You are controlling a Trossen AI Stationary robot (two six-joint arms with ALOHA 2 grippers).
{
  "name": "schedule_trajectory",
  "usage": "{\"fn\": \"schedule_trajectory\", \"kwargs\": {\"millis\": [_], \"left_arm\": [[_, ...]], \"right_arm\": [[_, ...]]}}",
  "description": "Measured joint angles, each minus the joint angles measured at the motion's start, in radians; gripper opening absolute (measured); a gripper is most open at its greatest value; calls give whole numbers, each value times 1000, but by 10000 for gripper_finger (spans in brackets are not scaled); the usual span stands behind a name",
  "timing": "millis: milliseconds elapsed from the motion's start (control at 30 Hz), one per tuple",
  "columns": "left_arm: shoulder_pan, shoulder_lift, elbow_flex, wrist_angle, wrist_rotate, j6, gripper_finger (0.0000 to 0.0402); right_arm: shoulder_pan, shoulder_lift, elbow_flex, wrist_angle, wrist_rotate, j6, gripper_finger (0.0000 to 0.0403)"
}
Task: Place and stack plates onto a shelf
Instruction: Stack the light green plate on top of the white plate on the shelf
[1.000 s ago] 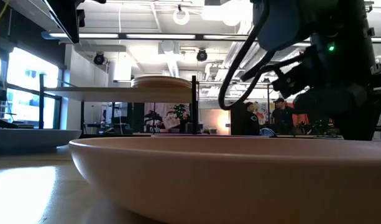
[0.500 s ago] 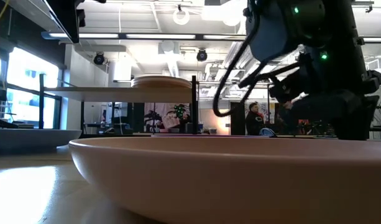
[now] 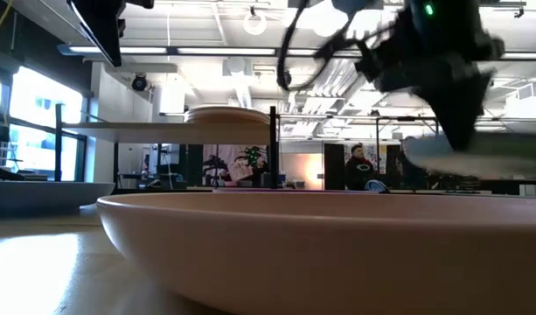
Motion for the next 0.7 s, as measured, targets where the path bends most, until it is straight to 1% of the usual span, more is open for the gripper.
{"fn": "schedule_trajectory", "kwargs": {"millis": [100, 267, 500, 700], "left_arm": [[18, 0, 0, 0, -1, 17, 65], [48, 0, 0, 2, -2, 33, 65], [85, 0, 0, 0, -2, 50, 65], [134, 0, 0, 2, -38, 60, 65]], "right_arm": [[-17, 0, 83, -90, 62, -7, 0], [-73, -27, 167, -82, 165, -91, 0], [-166, -74, 215, -81, 268, -217, 0], [-265, -100, 278, -81, 373, -357, 0]]}}
